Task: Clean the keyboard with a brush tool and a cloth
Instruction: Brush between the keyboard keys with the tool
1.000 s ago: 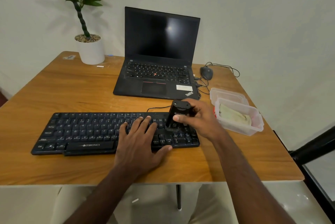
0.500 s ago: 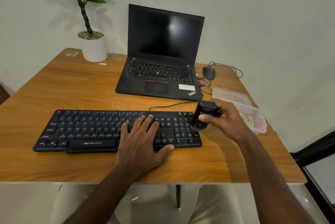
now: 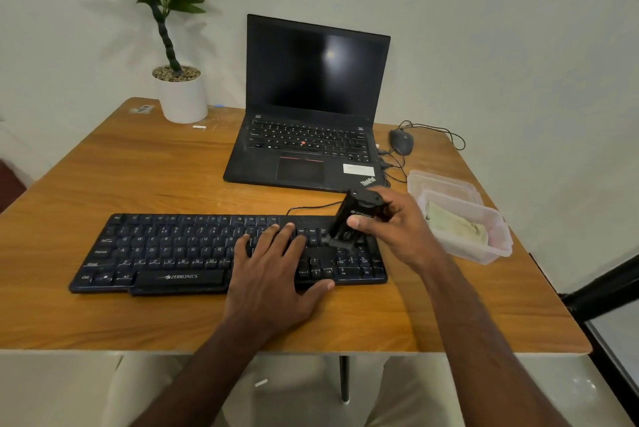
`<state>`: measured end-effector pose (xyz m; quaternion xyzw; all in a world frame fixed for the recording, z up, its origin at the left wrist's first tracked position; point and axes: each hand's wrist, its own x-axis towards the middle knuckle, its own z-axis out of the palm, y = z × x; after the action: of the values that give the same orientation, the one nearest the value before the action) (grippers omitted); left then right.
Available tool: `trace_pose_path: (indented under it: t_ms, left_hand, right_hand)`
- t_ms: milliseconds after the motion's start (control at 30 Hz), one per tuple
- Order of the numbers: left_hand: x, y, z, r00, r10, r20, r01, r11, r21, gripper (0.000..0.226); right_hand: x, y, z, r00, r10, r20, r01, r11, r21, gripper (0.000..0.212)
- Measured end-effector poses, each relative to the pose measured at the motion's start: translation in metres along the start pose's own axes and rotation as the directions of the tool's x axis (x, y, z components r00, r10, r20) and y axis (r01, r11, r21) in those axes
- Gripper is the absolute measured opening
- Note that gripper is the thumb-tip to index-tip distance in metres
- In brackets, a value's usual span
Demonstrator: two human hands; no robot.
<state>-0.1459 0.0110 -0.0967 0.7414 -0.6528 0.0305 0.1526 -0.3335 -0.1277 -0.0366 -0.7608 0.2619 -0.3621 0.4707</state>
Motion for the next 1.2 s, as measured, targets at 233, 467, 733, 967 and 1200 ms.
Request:
trace_pose_path:
  t_ms: [233, 467, 733, 967, 1200]
  left_hand:
    - [0.001, 0.000, 0.001, 1.000, 0.010, 0.002, -0.010, 1.000, 0.003, 0.093]
    - [0.001, 0.000, 0.000, 1.000, 0.003, 0.021, -0.003, 1.000, 0.016, 0.095]
    - [0.001, -0.001, -0.001, 1.000, 0.000, 0.015, 0.000, 1.000, -0.004, 0.096]
    - [0.001, -0.002, 0.001, 1.000, 0.001, 0.014, -0.001, 1.000, -0.006, 0.095]
    - [0.001, -0.001, 0.000, 1.000, 0.001, 0.008, -0.001, 1.000, -0.013, 0.094]
  right_hand:
    - [-0.016, 0.010, -0.034, 0.999, 0.010, -0.041, -0.012, 0.999, -0.034, 0.030]
    - [-0.005, 0.005, 0.013, 0.997, 0.072, 0.016, -0.072, 0.997, -0.004, 0.026]
    - [-0.010, 0.013, -0.023, 0.986, -0.013, -0.168, 0.002, 0.998, -0.064, 0.023]
    - [-0.015, 0.014, -0.040, 0.993, -0.009, -0.114, -0.001, 0.996, -0.094, 0.022]
    - [-0.005, 0.006, -0.005, 0.998, -0.048, -0.033, 0.047, 0.998, -0.044, 0.023]
